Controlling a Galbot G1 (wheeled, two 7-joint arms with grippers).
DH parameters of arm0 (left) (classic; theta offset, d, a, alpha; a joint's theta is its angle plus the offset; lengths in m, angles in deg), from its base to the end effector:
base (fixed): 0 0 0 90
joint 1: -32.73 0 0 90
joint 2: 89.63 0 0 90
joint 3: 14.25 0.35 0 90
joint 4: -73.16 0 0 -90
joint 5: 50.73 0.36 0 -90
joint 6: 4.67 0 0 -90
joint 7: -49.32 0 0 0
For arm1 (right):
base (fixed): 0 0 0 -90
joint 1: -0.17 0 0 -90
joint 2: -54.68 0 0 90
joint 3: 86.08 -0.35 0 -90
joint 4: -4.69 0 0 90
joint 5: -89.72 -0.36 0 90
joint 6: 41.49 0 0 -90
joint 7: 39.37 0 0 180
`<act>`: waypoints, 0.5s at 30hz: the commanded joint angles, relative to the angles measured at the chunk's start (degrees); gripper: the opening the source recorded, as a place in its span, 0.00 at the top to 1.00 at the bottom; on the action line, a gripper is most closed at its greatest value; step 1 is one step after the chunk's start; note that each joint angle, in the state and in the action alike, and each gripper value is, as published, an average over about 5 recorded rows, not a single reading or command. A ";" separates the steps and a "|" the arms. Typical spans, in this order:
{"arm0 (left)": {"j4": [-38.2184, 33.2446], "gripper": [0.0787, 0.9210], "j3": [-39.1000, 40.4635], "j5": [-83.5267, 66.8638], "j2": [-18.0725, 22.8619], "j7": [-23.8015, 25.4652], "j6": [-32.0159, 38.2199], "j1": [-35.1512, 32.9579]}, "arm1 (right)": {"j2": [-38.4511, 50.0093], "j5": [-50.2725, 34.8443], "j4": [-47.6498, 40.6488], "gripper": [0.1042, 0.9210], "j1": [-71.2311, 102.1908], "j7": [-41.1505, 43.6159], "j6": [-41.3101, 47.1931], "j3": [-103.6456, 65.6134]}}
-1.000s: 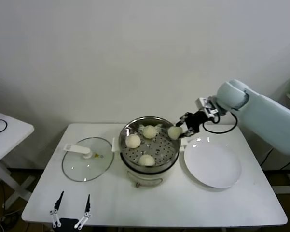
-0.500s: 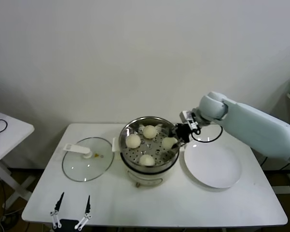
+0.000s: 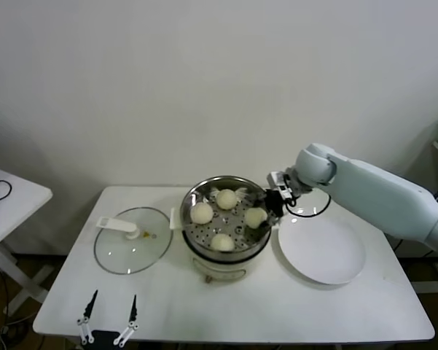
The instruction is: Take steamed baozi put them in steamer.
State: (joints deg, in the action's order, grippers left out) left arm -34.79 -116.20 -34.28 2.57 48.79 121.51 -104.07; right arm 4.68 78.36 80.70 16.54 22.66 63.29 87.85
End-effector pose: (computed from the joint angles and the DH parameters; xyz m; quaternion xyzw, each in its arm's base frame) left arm 0.0532 0.0617 -0.4096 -0.0080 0.9812 0.1870 0.0467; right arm 0.5459 -0.0148 -0.1218 0.5925 -0.5617 0.5048 0.2804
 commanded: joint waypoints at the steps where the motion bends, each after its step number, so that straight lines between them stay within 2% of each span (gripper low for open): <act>1: 0.41 0.12 0.00 -0.09 0.08 0.04 -0.04 0.12 | -0.92 -0.76 -1.24 0.24 0.53 -0.61 0.30 -2.13; 4: 0.55 0.12 0.14 -0.07 0.04 0.09 -0.09 0.31 | -1.23 -2.42 -1.57 0.16 -0.27 -0.86 0.30 -4.21; 10: 0.49 0.12 0.43 -0.10 -0.24 0.26 -0.38 0.86 | -2.78 -7.01 -4.66 0.12 -2.21 -4.04 -0.18 -13.10; 15: 0.07 0.12 0.97 0.00 -0.44 0.56 -0.72 1.32 | -4.08 -12.07 -7.38 0.12 -0.70 -16.02 -1.84 -20.94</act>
State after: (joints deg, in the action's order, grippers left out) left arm -34.39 -115.60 -34.35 2.57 49.13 121.07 -103.12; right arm 2.43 73.88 77.42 15.32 19.57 63.00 80.13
